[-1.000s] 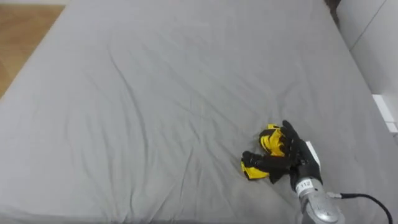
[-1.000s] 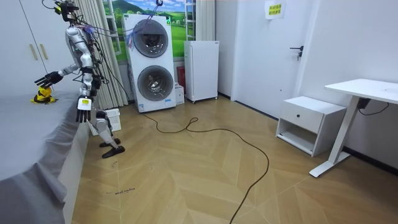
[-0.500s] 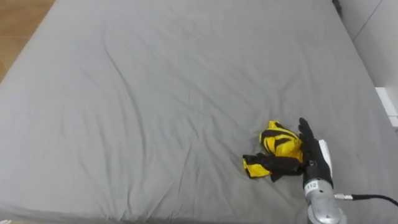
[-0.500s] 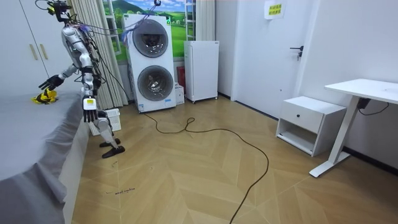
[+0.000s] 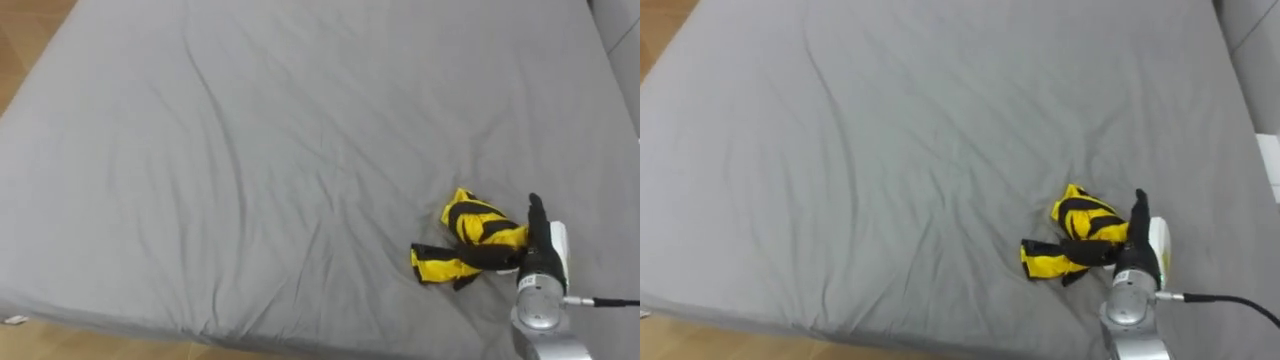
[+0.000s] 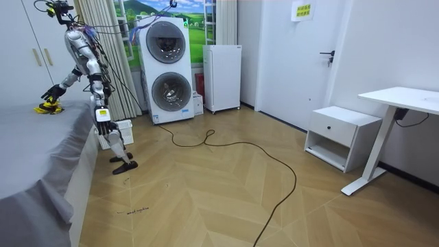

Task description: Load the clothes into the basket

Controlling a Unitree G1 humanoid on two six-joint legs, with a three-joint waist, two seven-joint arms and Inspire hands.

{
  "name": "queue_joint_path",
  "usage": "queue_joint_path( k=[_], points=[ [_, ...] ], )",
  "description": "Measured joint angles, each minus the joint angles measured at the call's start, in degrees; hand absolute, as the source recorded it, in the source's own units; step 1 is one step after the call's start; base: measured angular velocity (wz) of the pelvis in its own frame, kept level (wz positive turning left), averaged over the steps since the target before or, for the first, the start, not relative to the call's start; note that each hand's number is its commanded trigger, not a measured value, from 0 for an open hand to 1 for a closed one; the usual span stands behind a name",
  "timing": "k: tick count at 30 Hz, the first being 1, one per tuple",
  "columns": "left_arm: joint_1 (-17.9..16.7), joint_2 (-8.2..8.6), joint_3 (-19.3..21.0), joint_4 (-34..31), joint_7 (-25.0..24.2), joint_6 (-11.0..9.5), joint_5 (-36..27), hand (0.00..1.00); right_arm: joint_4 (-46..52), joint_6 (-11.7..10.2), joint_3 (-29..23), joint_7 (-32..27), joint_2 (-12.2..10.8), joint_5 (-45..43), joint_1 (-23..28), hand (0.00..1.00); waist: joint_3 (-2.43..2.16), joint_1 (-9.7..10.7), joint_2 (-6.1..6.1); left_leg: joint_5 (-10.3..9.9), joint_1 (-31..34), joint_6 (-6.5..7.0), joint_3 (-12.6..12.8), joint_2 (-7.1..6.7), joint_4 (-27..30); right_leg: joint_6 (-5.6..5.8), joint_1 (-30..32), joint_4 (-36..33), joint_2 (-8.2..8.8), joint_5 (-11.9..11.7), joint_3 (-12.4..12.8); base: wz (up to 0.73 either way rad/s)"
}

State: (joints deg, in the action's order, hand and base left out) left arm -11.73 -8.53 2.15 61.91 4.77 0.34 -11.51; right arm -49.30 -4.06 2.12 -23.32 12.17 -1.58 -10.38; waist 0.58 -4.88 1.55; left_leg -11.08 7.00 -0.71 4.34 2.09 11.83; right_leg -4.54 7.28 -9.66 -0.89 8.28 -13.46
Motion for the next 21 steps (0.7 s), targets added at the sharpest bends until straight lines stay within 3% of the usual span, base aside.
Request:
queue_joint_path(
  k=[4,9,10,11,12,13,19,21],
  points=[
    [1.09,-0.19,-0.05,-0.01,-0.26,0.84,-0.05,0.00,-3.49,0.12,-0.02,-1.05,0.11,0.01,-1.24,0.00,0.01,-0.34,-0.06,0.04,1.63,0.01,-0.81,-0.15,0.31,0.00,1.19,-0.02,0.16,0.00,-1.00,0.10],
    [2.74,-0.52,-1.92,0.03,-0.46,0.97,-0.07,0.00,-10.52,0.38,-0.02,-1.93,1.52,2.02,-4.82,0.00,0.20,-0.13,-1.10,0.22,4.73,0.17,-2.99,-0.61,1.31,0.02,3.11,-0.31,0.71,-0.01,-3.43,0.20],
    [2.84,-0.74,-2.95,0.06,-0.64,0.97,-0.07,0.00,-12.82,0.42,-0.07,-1.91,2.24,2.38,-5.92,0.10,0.18,-0.14,-1.42,0.38,5.15,0.24,-3.10,-0.71,1.31,0.03,3.34,-0.31,0.85,-0.02,-3.87,0.15],
    [2.84,-1.23,-3.83,0.10,-1.16,1.00,-0.07,0.00,-14.52,0.46,-0.09,-1.90,3.03,2.84,-6.85,0.27,0.22,-0.31,-1.63,0.45,5.46,0.26,-3.16,-0.73,1.31,0.04,3.67,-0.39,0.92,-0.03,-3.98,0.11],
    [2.84,-1.43,-4.04,0.16,-1.32,1.02,-0.07,0.00,-15.06,0.45,-0.07,-1.88,3.28,3.01,-7.19,0.77,0.25,-0.37,-1.67,0.46,5.57,0.26,-3.19,-0.73,1.31,0.04,3.77,-0.39,0.92,-0.03,-3.98,0.04],
    [2.91,-1.84,-4.09,0.52,-1.69,1.07,-0.03,0.00,-16.36,0.44,-0.08,-1.54,3.96,3.39,-8.02,1.00,0.34,-0.52,-1.83,0.50,5.75,0.25,-3.24,-0.72,1.32,0.04,3.89,-0.39,0.94,-0.03,-3.99,0.03],
    [5.10,-2.44,-4.88,2.38,-2.77,1.38,-0.03,0.00,-21.92,0.17,1.03,-1.42,7.19,3.34,-10.07,1.00,0.71,-2.23,-2.67,1.11,8.42,0.34,-3.71,-0.93,1.77,0.03,6.43,-1.45,1.43,-0.03,-4.74,0.07],
    [5.82,-2.44,-5.79,2.48,-2.89,1.95,-0.02,0.00,-23.53,0.42,1.17,-0.55,9.27,3.33,-11.35,1.00,0.82,-2.45,-2.77,1.30,8.77,0.39,-3.71,-0.94,1.79,0.04,6.89,-1.93,1.64,-0.03,-5.35,0.08]
  ],
)
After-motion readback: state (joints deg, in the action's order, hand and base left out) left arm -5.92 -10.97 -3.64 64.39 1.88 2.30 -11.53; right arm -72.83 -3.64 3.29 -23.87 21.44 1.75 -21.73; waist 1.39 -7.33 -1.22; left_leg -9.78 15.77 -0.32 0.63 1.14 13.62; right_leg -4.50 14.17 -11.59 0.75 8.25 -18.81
